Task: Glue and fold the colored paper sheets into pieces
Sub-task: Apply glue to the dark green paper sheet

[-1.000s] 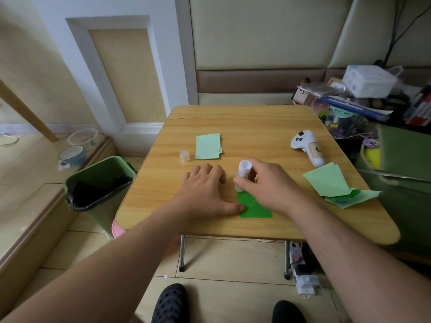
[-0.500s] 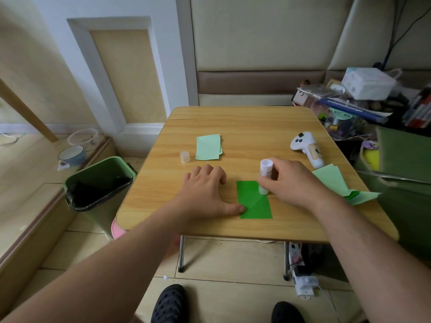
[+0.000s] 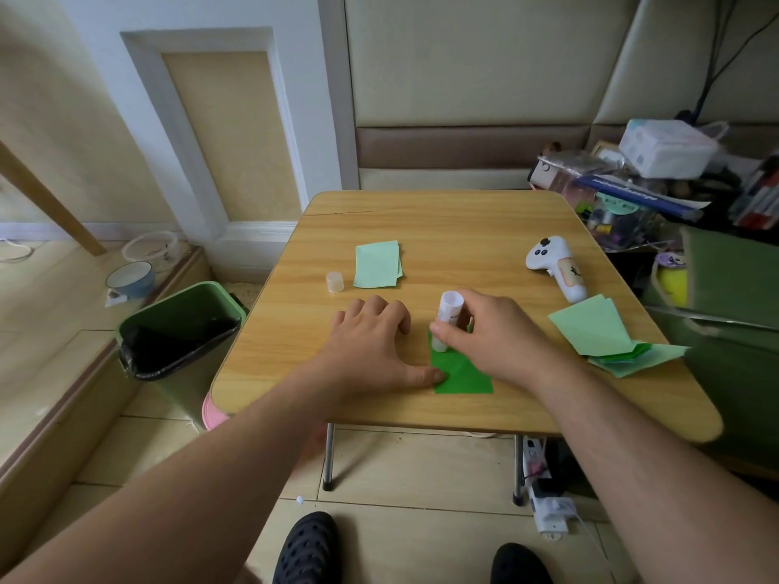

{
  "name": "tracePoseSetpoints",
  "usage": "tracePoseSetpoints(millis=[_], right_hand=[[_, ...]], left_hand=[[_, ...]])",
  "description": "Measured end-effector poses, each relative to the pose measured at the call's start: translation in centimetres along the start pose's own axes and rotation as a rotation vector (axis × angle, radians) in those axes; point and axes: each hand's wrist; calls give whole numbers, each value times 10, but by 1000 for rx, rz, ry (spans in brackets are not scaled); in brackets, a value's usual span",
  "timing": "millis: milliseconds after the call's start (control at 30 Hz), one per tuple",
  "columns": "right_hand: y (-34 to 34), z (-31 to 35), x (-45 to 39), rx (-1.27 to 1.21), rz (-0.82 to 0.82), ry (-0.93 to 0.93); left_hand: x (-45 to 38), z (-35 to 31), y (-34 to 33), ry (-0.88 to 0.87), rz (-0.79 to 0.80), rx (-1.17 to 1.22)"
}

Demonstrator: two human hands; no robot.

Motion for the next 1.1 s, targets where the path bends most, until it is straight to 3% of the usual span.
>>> tracePoseSetpoints(millis=[333, 533, 1100], right_hand=[[31, -23, 8, 77, 6, -94], [28, -25, 5, -37, -141, -70], [42, -21, 14, -43, 142, -103]], left_hand=[[0, 2, 2, -13, 30, 4], [0, 2, 2, -13, 28, 0], [0, 2, 2, -8, 25, 8]])
Point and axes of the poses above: each hand's wrist, its own x-axis away from the middle knuckle, its own y-axis out of the back of the hand, z = x × y, and after that the axes turned 10 degrees about y, right-handed
